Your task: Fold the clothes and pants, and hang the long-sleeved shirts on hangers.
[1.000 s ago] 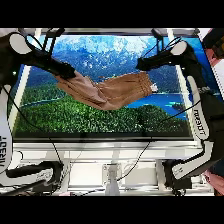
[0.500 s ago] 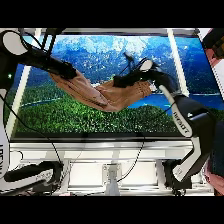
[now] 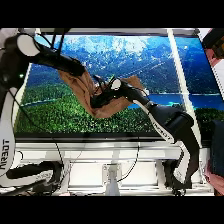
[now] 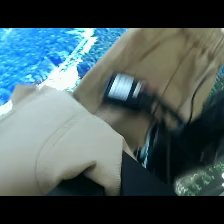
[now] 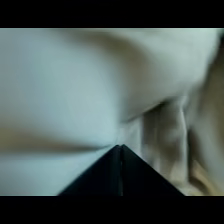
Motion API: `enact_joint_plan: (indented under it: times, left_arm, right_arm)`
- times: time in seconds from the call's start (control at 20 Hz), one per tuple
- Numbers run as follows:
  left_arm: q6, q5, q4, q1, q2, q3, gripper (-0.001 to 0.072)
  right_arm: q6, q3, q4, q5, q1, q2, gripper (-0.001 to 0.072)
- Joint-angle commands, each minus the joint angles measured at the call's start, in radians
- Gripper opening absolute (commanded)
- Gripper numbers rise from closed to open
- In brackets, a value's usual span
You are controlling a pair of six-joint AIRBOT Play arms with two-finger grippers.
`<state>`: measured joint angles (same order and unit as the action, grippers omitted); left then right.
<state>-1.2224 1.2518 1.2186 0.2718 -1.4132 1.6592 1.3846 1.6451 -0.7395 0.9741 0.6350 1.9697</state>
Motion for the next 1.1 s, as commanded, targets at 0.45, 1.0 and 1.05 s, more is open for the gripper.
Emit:
enact_joint_plan:
  times: [0.45,1.0,1.05]
  left_arm:
    - [-0.004,-0.134,-0.027,0.149,-0.098,0.0,0.0025]
    - [0.011,-0.367,-0.285,0.299,-0.323,0.0,0.0026]
    - [0.011,-0.417,-0.285,0.32,-0.347,0.0,0.0026]
  right_arm:
    - [-0.098,-0.05,-0.035,0.27,-0.298,-0.098,0.003]
    - [-0.091,-0.05,-0.227,0.308,-0.704,-0.364,0.0032]
    - [-0.091,-0.05,-0.227,0.308,-0.725,-0.376,0.0032]
